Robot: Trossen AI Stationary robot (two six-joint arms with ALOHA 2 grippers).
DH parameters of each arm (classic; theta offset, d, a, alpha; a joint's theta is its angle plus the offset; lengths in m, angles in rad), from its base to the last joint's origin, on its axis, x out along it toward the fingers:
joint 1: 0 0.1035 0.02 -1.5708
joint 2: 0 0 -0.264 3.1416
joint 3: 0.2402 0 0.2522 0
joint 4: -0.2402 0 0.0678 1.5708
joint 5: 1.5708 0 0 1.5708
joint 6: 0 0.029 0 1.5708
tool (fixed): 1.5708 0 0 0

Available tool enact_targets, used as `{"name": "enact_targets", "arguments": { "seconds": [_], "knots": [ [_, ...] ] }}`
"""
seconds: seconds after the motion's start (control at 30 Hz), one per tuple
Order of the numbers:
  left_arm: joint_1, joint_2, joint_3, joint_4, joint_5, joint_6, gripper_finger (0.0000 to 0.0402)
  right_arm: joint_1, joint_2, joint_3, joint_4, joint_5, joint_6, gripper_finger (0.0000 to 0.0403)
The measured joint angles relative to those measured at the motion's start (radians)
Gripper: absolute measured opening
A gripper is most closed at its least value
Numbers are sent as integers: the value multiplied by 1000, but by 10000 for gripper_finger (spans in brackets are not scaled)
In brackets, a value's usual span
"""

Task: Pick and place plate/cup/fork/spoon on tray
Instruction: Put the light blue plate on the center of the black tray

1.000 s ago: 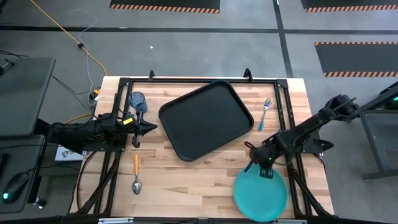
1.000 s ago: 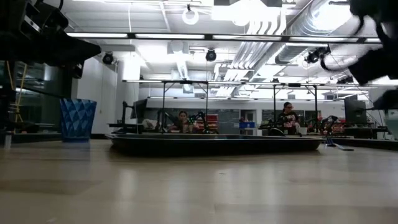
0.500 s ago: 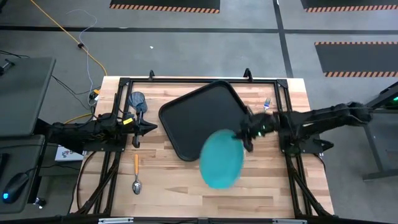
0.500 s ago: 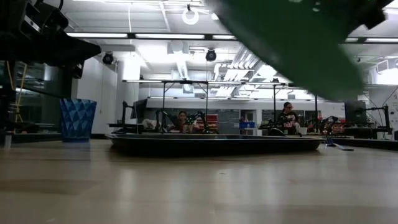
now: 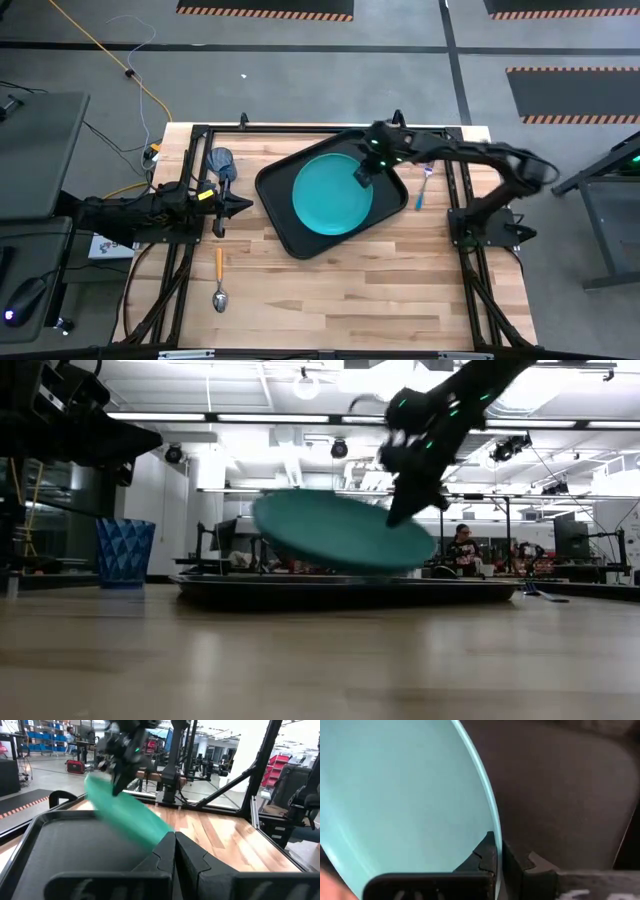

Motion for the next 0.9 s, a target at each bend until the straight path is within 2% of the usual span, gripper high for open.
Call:
{"name": "enact_targets", "arguments": {
  "seconds": [0.13,0.27,0.53,0.67,0.9],
  "knots": [
    [0,0,0,0,0,0,0,-22,155,99,-38,-13,-18,0],
    [0,0,0,0,0,0,0,-37,249,150,-41,-62,-13,0],
    [0,0,0,0,0,0,0,-59,298,164,-45,-58,4,7],
    [0,0,0,0,0,0,0,-68,295,164,-44,-45,12,47],
    [0,0,0,0,0,0,0,-73,278,164,-61,-13,-22,157]
  ]
}}
